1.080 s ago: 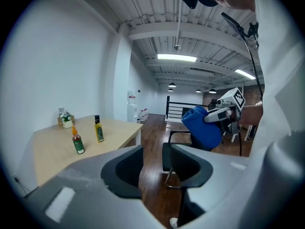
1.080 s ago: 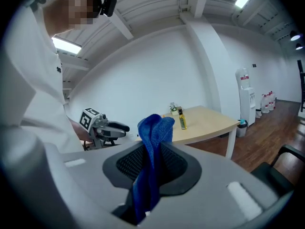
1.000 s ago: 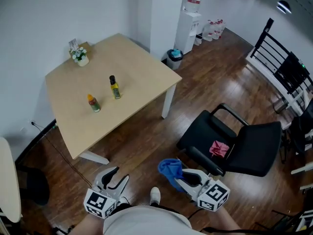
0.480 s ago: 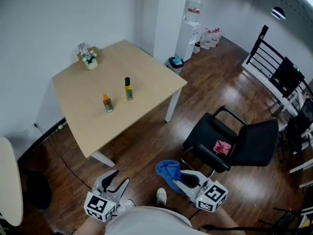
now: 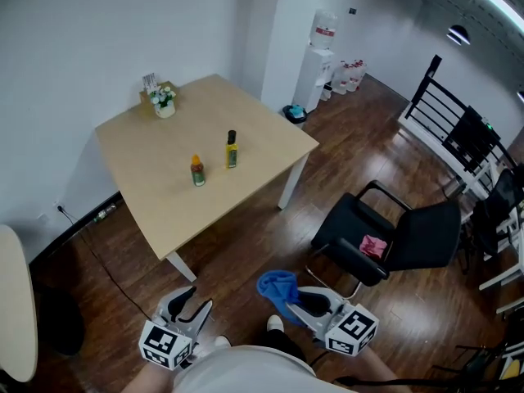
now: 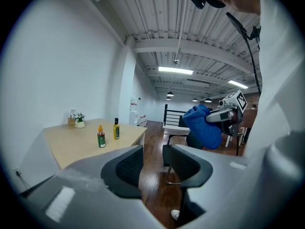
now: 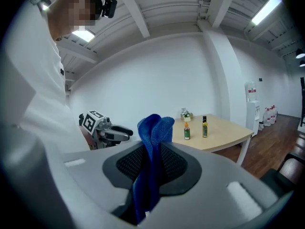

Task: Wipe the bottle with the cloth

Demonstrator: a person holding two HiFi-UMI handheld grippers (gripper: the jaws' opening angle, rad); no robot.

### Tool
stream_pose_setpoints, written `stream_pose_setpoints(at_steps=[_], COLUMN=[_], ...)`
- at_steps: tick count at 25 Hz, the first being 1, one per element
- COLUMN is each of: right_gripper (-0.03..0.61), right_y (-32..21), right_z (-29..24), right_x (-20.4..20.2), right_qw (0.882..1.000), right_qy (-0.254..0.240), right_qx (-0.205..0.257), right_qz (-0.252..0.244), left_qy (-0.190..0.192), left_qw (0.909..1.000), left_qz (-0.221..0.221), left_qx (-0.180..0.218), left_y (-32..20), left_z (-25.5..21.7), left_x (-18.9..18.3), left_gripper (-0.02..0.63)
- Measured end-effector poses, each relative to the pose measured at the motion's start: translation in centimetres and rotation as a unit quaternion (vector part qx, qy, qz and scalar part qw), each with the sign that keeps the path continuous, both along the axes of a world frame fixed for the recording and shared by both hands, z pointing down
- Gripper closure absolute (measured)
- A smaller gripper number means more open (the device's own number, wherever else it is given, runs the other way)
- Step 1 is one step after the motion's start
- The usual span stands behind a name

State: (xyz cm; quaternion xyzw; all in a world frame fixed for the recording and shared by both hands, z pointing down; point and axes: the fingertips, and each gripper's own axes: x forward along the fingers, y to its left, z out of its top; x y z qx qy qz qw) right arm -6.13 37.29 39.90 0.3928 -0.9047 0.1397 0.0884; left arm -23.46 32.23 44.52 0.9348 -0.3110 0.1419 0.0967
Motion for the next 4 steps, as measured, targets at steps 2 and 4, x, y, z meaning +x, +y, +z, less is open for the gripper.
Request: stream_pose_setpoints(at_steps=[2,4], right_gripper=[0.492,0.492], right_y=[1.0,1.9], right_z=[0.3,0.6], right_x=[-1.1,-2.2], right_qw=[1.000,1.000], right_qy=[0.001,0.003], right_qx=[0.001,0.001], right_qz=[0.004,0.008], left_qy=[0.003,0.003], left_qw=[1.0000,0.9999], left_qz=[0.003,0.006], left_qx=[-0.007,-0.009], left_y=[0.5,0.9], left_z=[0.5,1.0], left_x=[-1.1,-2.1], left_gripper=[0.425,0.425])
